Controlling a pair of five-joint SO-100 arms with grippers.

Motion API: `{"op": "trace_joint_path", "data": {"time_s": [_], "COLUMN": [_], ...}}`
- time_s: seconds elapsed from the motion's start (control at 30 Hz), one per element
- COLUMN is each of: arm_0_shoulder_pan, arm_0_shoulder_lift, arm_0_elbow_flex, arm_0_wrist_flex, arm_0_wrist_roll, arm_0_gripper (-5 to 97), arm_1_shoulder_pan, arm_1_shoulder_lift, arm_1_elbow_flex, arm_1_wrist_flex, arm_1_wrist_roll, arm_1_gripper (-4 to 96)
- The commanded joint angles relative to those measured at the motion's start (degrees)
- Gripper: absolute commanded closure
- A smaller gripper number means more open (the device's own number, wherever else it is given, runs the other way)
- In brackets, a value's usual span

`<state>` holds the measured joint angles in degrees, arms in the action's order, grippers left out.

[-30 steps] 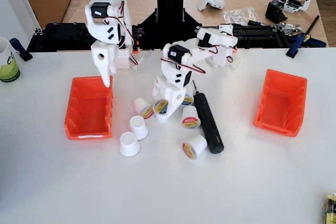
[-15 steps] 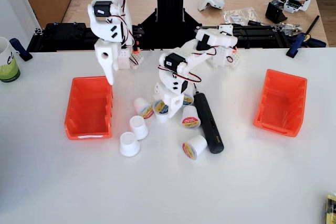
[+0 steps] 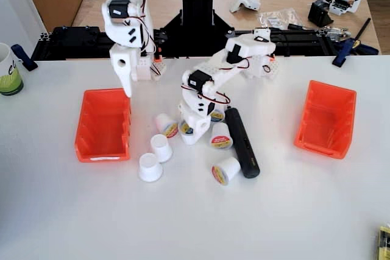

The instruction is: Sort the coffee pods, blue into left, red into right

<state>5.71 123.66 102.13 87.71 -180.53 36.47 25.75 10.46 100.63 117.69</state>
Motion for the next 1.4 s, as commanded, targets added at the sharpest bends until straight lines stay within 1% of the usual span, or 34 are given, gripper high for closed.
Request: {"op": "trace_joint_path", "data": {"time_s": [0.0, 0.1, 0.23, 0.33, 0.4, 0.47, 0.67, 0.8, 0.9, 1.03, 1.1, 1.17, 1.23, 1.27, 1.33, 1.37], "arm_0_shoulder_pan": [0.7, 0.97, 2.55, 3.08, 3.16, 3.25, 3.25, 3.25, 3.25, 3.25, 3.25, 3.25, 3.25, 3.25, 3.25, 3.25], "arm_0_shoulder_lift": [1.85, 2.55, 5.8, 9.49, 11.78, 13.27, 16.61, 19.34, 20.13, 20.21, 20.3, 20.39, 20.74, 20.92, 21.09, 21.09], "arm_0_elbow_flex": [-2.46, -2.46, -2.72, -2.81, -2.81, -2.81, -2.81, -2.9, -2.81, -2.81, -2.99, -3.52, -3.69, -3.69, -3.69, -3.6], "arm_0_wrist_flex": [0.62, 1.32, 4.48, 8.0, 9.93, 11.25, 14.33, 15.03, 15.12, 15.12, 15.12, 15.12, 15.12, 15.12, 15.12, 15.12], "arm_0_wrist_roll": [-6.42, -6.42, -7.12, -6.68, -6.5, -5.89, -4.66, -2.9, -1.49, -0.09, 0.26, 0.7, 0.79, 0.88, 0.97, 0.97], "arm_0_gripper": [60, 60, 61, 61, 62, 62, 62, 62, 62, 62, 62, 62, 62, 62, 62, 62], "arm_1_shoulder_pan": [0.88, 1.58, 3.16, 3.87, 4.31, 4.75, 8.26, 10.99, 13.27, 16.35, 17.75, 18.28, 18.37, 18.37, 17.93, 17.58], "arm_1_shoulder_lift": [0.44, 0.7, 0.88, 0.97, 2.46, 3.78, 3.6, 3.78, 2.99, 2.2, 1.49, 0.18, -0.7, -0.79, -0.7, -0.7], "arm_1_elbow_flex": [-1.93, -6.33, -15.64, -22.85, -23.82, -23.82, -22.76, -22.76, -21.53, -13.01, -10.37, -10.37, -10.37, -10.37, -11.87, -13.54], "arm_1_wrist_flex": [0.44, 2.55, 2.9, 3.43, 2.02, -2.29, -21.01, -29.36, -31.46, -44.12, -50.01, -52.47, -54.14, -54.14, -51.59, -49.48], "arm_1_wrist_roll": [-0.53, -2.02, -6.15, -8.79, -10.55, -13.1, -21.97, -27.51, -29.0, -33.75, -35.07, -36.39, -37.71, -38.32, -39.55, -40.17], "arm_1_gripper": [67.8, 68.4, 68.4, 68.9, 69.2, 69.3, 69.6, 69.8, 69.9, 69.4, 69.6, 69.3, 66.2, 61.1, 56.3, 52.0]}}
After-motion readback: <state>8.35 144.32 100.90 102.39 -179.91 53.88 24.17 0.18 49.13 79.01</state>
